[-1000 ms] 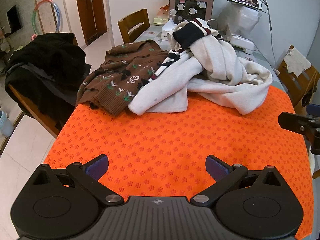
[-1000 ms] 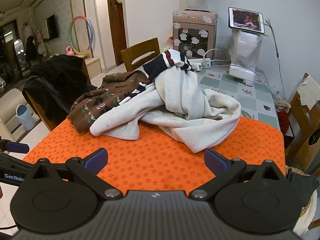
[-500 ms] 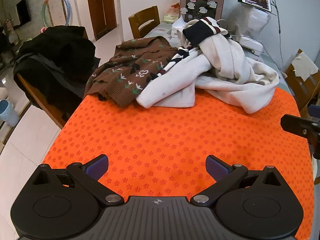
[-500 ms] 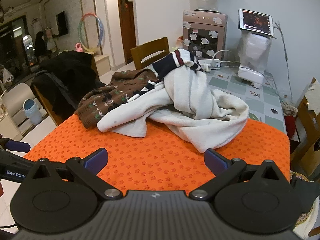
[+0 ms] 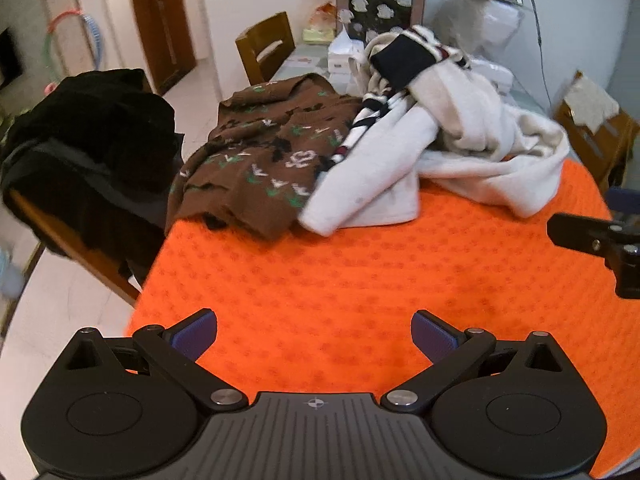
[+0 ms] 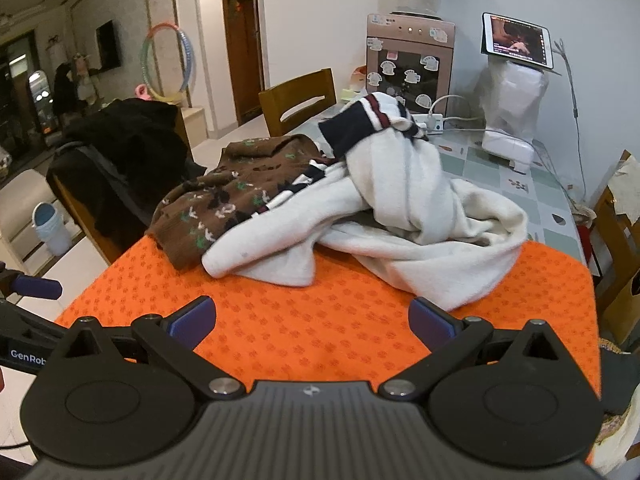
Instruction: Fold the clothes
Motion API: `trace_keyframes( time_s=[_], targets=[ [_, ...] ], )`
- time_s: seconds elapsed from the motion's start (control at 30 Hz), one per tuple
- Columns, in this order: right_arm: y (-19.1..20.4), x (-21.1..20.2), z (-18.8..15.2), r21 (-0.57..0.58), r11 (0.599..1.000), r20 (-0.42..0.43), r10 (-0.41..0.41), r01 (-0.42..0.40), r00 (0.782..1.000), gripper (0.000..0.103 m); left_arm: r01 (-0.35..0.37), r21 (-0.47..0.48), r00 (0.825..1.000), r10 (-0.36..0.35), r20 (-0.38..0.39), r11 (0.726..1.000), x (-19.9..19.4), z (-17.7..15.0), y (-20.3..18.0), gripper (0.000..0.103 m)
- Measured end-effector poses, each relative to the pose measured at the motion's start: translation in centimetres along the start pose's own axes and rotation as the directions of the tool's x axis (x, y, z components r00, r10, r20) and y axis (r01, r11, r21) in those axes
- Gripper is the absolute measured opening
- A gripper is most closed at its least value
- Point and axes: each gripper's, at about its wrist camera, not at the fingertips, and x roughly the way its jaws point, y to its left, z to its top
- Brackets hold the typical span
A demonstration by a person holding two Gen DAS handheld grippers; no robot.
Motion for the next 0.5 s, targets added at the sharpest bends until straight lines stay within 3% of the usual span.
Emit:
trace_keyframes(
  time_s=[0.3,0.5],
  targets=[
    [8.5,7.2,1.7,0.060,0.998,-0.026,-0.032,0.034,0.999,0.103,0.030,0.108,0.999,-0.027,-0.025,0.994,4.0,2.4,9.4,0.103],
    [13.6,13.9,4.2,0.077,0.997,-0.037,0.002,0.001,0.999,0.103,0.031,0.085,0.999,-0.028,-0.036,0.996,5.4,3.0,14.2,0.103]
  ],
)
